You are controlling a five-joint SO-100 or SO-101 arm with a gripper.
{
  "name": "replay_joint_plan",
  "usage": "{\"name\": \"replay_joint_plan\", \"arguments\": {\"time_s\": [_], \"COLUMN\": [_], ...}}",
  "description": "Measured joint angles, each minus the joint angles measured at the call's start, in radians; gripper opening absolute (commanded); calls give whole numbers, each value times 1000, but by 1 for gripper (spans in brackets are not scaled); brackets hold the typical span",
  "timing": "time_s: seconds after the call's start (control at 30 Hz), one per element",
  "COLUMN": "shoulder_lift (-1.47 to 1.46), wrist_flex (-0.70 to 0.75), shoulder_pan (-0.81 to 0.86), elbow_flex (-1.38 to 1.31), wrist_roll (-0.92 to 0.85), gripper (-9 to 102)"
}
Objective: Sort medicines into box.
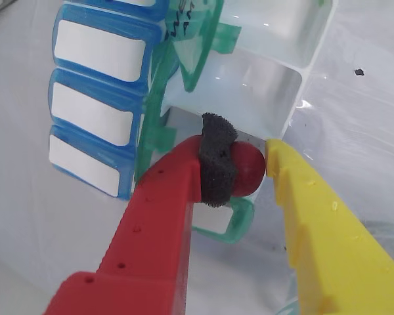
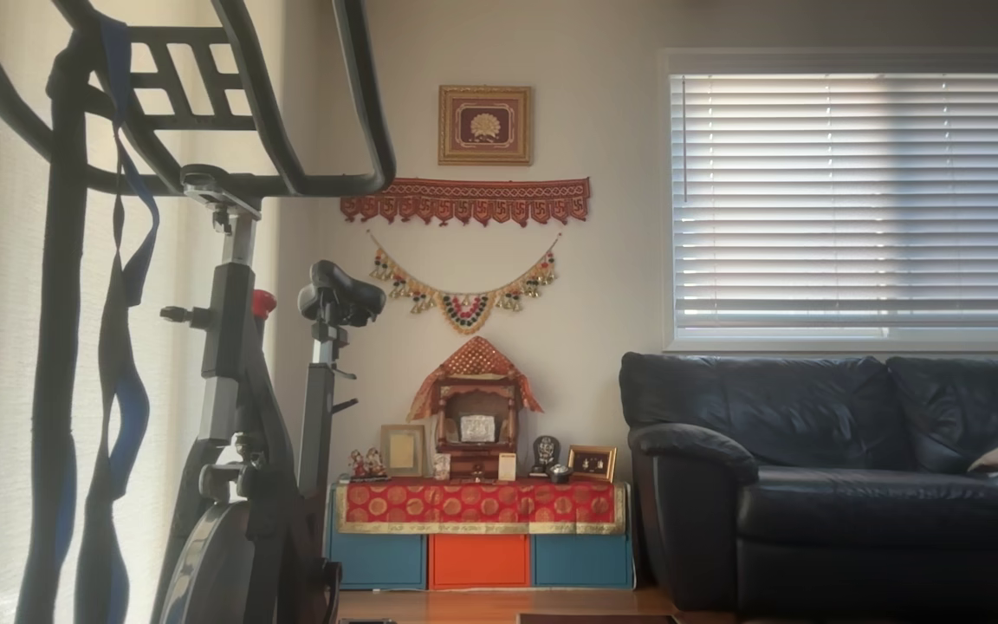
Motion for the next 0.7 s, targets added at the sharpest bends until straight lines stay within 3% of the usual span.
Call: {"name": "replay_joint_plan", "arguments": {"time_s": [0.7], "shoulder_lift": [37], "wrist_flex": [-195], "shoulder_pan": [-44], "elbow_flex": [173], "wrist_roll": [140], "gripper": [2]}}
